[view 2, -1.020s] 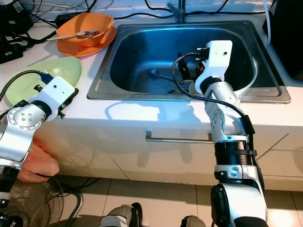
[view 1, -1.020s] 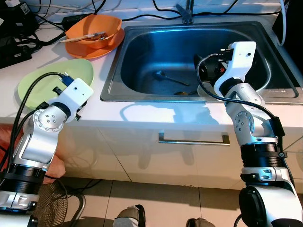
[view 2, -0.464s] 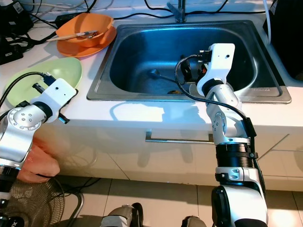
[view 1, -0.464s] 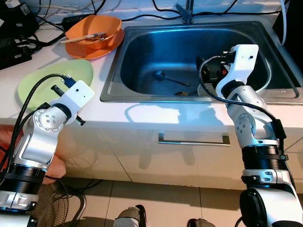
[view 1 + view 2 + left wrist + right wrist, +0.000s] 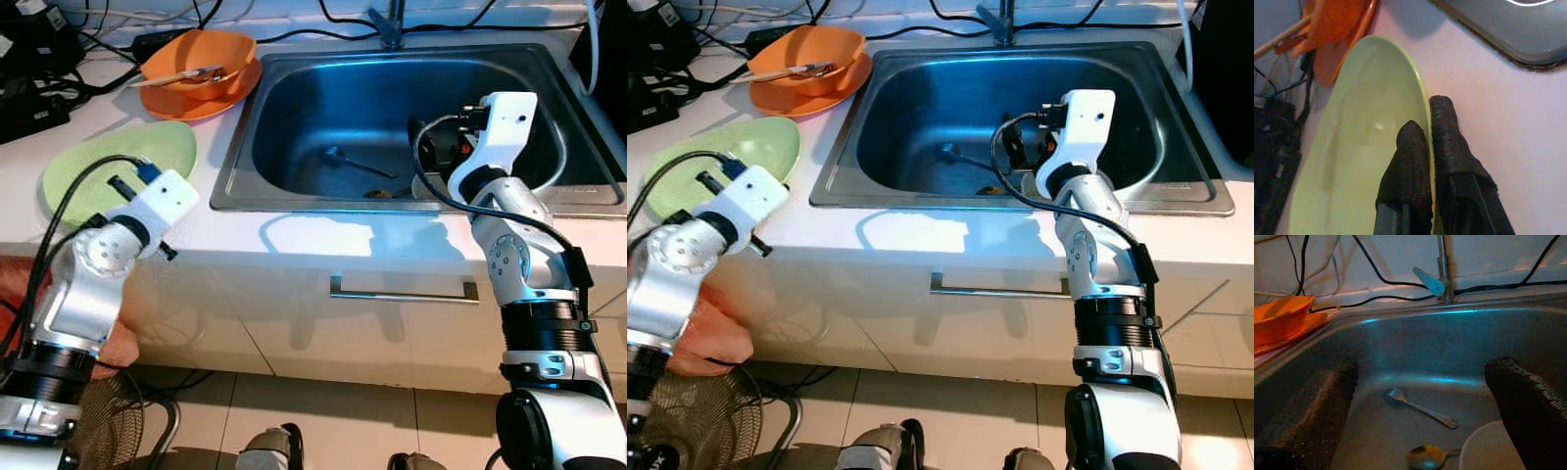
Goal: Kitchen organization
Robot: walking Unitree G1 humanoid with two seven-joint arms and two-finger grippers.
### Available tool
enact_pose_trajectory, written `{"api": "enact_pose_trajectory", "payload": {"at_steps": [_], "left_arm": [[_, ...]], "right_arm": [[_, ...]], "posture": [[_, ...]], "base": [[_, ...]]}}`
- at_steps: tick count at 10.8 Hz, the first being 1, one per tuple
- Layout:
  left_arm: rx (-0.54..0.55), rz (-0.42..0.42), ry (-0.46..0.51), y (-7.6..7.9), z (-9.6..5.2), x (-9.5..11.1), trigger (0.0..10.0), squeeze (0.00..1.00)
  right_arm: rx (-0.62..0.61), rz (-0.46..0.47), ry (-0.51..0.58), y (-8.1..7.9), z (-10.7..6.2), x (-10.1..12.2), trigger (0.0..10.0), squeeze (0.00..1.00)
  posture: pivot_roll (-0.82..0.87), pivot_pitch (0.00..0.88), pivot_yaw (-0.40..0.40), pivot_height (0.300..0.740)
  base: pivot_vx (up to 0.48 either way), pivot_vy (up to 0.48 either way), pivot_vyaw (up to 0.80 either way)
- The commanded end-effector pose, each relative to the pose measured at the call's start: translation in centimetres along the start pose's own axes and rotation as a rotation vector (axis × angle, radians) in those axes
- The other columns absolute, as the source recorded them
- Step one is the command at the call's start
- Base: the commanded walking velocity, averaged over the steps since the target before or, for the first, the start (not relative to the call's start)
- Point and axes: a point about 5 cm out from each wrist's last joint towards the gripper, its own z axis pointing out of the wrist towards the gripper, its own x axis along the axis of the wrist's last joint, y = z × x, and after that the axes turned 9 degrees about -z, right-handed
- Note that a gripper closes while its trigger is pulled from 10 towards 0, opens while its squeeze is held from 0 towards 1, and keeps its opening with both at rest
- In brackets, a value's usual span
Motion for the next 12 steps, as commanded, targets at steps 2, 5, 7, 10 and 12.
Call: {"api": "enact_pose_trajectory", "payload": {"at_steps": [2, 5, 7, 10, 12], "left_arm": [[-0.024, 0.052, -0.026, 2.1, -0.3, -1.5, 0.0, 0.0], [-0.058, 0.049, 0.064, 3.8, -1.7, 0.3, 0.0, 0.0], [-0.074, 0.05, 0.091, 4.8, -2.5, 0.6, 0.0, 0.0], [0.001, 0.093, 0.207, 5.2, -3.5, 2.0, 0.0, 0.0], [0.114, 0.087, 0.351, 4.5, -3.9, 4.4, 0.0, 0.0]], "right_arm": [[0.009, 0.012, 0.0, -0.2, 0.2, 0.2, 10.0, 1.0], [0.013, 0.01, 0.003, -0.2, 0.3, 0.4, 10.0, 1.0], [0.014, 0.01, 0.005, -0.2, 0.5, 0.5, 10.0, 0.99], [0.02, 0.03, -0.004, -0.3, 0.6, 0.2, 10.0, 0.95], [0.031, 0.041, -0.015, -0.4, 0.7, 0.0, 10.0, 0.61]], "posture": [[0.17, 0.149, 0.092, 0.74], [0.17, 0.145, 0.084, 0.74], [0.18, 0.141, 0.081, 0.74], [0.18, 0.137, 0.077, 0.74], [0.18, 0.136, 0.077, 0.74]], "base": [[0.0, 0.0, 0.0], [0.0, 0.0, 0.0], [0.0, 0.0, 0.0], [0.0, 0.0, 0.0], [0.0, 0.0, 0.0]]}}
